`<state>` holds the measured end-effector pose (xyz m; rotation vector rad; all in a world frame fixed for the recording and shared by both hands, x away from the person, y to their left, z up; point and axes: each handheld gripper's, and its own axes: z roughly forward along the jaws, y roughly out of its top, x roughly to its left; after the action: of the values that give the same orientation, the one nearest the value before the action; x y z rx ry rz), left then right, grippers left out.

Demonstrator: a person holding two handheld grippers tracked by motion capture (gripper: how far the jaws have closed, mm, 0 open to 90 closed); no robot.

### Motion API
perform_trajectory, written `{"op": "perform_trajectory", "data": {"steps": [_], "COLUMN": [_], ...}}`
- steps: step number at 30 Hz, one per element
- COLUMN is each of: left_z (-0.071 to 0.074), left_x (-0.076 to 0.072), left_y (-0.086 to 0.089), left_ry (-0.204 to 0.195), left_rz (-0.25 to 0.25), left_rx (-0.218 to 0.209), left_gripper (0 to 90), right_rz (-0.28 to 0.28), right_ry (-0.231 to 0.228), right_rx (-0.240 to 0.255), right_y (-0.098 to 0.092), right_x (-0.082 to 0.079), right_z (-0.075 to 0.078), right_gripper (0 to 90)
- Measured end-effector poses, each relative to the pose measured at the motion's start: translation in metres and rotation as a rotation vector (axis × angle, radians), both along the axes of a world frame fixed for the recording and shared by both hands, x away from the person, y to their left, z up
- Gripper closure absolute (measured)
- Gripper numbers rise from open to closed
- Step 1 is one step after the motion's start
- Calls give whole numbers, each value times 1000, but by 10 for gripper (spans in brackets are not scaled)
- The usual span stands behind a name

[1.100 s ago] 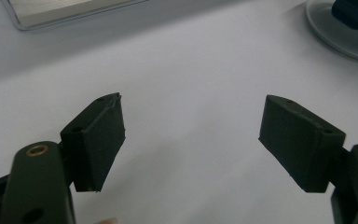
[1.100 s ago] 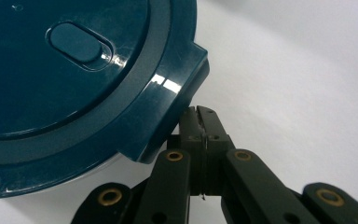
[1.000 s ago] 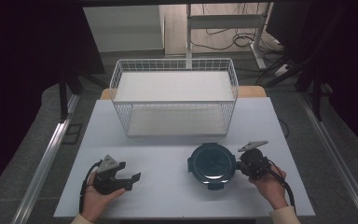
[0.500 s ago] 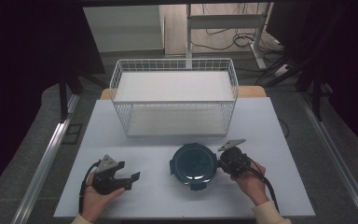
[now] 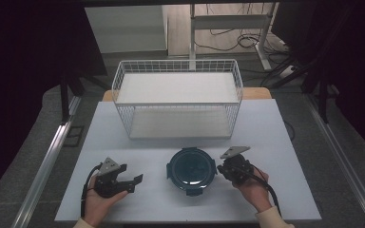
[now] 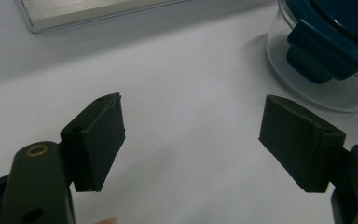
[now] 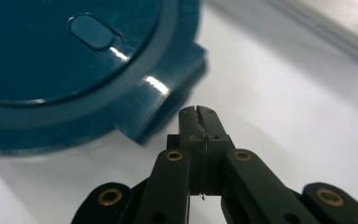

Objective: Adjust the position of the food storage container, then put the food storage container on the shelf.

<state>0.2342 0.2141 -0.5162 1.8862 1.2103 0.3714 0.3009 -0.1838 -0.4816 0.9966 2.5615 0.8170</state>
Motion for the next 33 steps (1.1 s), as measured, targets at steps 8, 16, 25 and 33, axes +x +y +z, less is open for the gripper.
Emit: {"op": "perform_trajectory", "data": {"steps": [8,16,25,33], "left_z": [10,24,33,35], "left_x": [0,-5,-7,-5], "left_y": [-7,-15,-10,-15], "left_ry": [-3,10,38,71], "left_rz": [-5,-12,-14,-42], "left_rx": [-23,-78,-109,-133], "left_gripper": [218,205,194,169], "right_rz": [-56,-87,-100,-104], "right_ry": [-73,-31,-55,-26], "right_rx": [233,442,373,388], "right_y": [-48,-68,-56,-56], "right_x": [-23,-35,-39,-40], "right_z": [22,17,13,16], "right_gripper": [889,423,199,171]}}
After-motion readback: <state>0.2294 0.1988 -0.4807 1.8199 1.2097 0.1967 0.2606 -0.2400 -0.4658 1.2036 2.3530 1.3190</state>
